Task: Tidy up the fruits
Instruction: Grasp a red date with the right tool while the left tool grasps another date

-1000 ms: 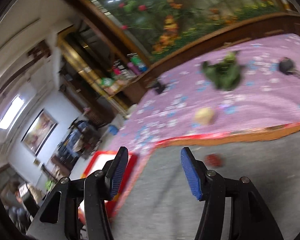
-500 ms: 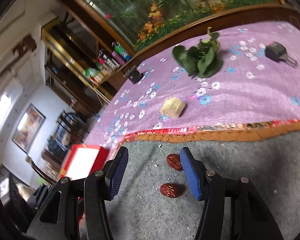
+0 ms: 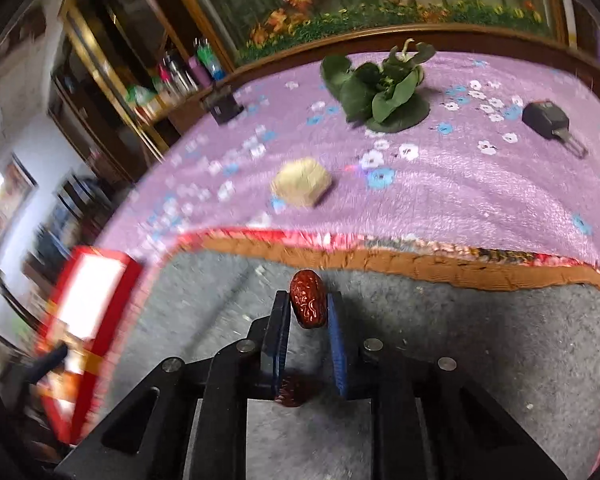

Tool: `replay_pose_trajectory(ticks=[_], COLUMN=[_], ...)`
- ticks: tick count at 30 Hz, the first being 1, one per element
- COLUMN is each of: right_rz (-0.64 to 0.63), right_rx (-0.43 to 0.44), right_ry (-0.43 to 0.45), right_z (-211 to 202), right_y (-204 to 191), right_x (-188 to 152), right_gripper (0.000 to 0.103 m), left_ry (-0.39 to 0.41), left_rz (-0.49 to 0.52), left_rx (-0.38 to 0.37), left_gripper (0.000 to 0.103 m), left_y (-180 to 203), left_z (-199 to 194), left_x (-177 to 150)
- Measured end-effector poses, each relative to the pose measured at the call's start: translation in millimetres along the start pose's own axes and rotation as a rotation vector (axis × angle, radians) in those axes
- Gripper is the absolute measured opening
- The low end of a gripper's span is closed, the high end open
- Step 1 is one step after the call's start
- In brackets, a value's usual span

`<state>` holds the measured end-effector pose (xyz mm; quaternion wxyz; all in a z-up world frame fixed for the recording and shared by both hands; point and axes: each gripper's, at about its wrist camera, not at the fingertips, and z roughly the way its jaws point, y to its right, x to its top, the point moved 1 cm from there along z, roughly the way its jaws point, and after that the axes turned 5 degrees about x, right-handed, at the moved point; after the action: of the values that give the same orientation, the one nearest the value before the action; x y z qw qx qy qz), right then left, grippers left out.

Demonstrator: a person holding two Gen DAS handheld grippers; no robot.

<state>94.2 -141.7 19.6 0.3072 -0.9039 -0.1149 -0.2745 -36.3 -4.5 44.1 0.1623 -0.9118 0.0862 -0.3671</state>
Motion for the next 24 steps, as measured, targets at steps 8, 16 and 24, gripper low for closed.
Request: replay_pose_trajectory(ticks=[8, 16, 24], right_rz=[0.272, 0.37, 0.388], right_rx=[0.079, 0.073, 0.083], right_ry=[0.068, 0.034, 0.052], right_z=[-50.3, -44.2, -47.9], right_y=[59.9, 76.5, 78.2], right_x=[18.2, 16.6, 15.4], right_gripper=[0.019, 0.02, 0.02], left_ry=[0.092, 0.083, 0.008], left_rz=[0.125, 0.255, 0.262], left_rx=[-0.201, -0.341, -0.412], left_gripper=[0.075, 0.062, 0.037], left_y=[36.0, 63.2, 70.5], left_z=[9.5, 40.3, 60.4], left_x=[35.0, 54.5, 50.9])
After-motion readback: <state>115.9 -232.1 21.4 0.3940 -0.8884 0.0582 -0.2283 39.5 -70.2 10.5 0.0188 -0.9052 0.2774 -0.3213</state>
